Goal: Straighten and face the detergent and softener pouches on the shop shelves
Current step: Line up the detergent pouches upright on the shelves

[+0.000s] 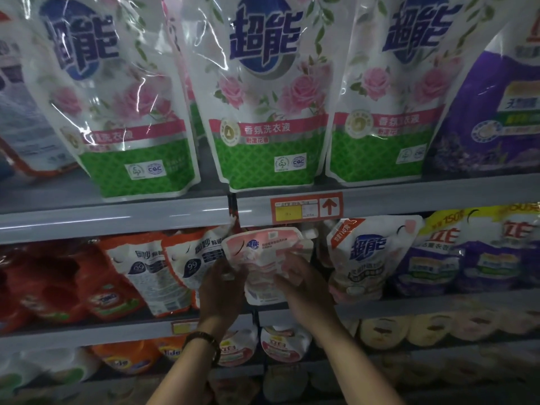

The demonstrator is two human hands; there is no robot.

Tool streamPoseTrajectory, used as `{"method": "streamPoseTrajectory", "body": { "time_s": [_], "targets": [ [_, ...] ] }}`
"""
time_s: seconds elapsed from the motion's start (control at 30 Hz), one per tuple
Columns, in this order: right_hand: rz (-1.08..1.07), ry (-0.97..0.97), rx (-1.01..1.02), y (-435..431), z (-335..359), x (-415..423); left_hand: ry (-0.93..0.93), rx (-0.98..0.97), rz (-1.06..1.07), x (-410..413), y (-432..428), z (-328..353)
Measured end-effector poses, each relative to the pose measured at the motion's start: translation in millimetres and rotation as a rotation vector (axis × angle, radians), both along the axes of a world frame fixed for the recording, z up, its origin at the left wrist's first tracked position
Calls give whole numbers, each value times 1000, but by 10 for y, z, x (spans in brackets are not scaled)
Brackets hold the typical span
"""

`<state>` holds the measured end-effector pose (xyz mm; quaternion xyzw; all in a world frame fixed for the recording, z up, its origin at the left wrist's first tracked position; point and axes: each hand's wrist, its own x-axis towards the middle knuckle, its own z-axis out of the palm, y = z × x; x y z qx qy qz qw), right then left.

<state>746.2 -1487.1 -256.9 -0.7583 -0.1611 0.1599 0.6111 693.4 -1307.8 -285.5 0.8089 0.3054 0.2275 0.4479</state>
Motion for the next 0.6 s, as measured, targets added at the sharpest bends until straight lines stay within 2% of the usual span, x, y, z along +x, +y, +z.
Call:
{"method": "streamPoseTrajectory", "body": {
  "time_s": [0.17, 0.4, 0.5, 0.6],
  "targets": [
    [-28, -16, -24, 60, 24, -68, -74, -153, -103, -5, 68, -60],
    [-24, -23, -36, 92, 40, -107, -171, -152, -151, 22, 128, -114],
    [-19, -42, -28, 115, 45, -142, -178, 16, -186, 1, 139, -130],
    [-39, -60, -29, 112, 56, -146, -211, 87, -242, -18, 95, -57]
  ]
}}
